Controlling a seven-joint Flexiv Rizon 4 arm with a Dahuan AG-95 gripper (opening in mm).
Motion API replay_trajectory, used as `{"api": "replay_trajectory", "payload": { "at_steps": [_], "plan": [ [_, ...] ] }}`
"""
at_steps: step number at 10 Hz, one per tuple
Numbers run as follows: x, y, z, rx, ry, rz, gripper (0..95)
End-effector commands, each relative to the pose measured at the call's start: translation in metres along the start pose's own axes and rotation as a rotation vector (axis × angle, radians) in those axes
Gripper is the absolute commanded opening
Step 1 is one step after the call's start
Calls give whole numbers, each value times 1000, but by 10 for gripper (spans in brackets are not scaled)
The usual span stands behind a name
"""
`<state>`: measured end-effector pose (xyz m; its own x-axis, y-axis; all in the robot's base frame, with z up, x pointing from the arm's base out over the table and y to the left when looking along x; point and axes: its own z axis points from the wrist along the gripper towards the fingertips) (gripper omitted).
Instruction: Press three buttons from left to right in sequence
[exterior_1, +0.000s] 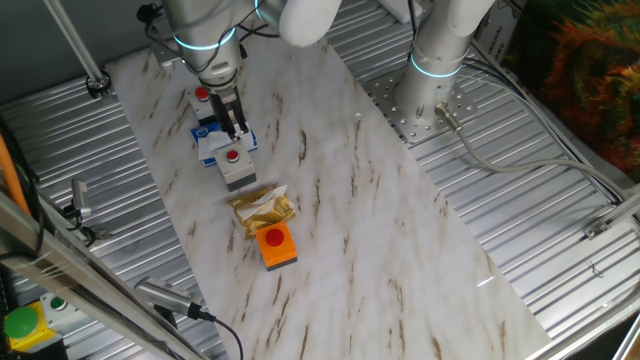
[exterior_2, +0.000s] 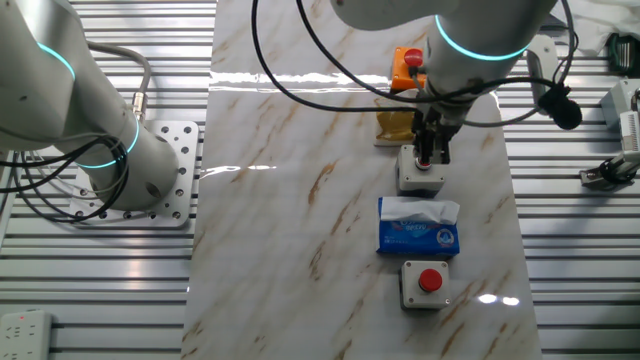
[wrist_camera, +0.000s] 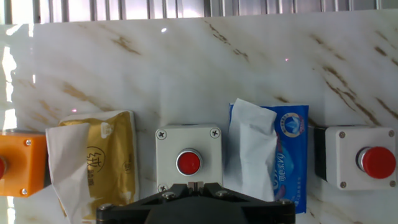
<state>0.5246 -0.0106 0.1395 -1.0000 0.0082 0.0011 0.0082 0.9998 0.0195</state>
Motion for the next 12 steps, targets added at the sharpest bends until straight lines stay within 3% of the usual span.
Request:
{"api": "replay_trajectory", "payload": {
  "at_steps": [1,4,7,8,12],
  "plan": [
    [-8,37,3,11,1,21,0],
    [-13,104,6,17,-2,54,0],
    [-7,127,15,14,-11,52,0],
    [-1,141,20,16,-15,58,0],
    [13,163,17,11,-16,80,0]
  ]
}}
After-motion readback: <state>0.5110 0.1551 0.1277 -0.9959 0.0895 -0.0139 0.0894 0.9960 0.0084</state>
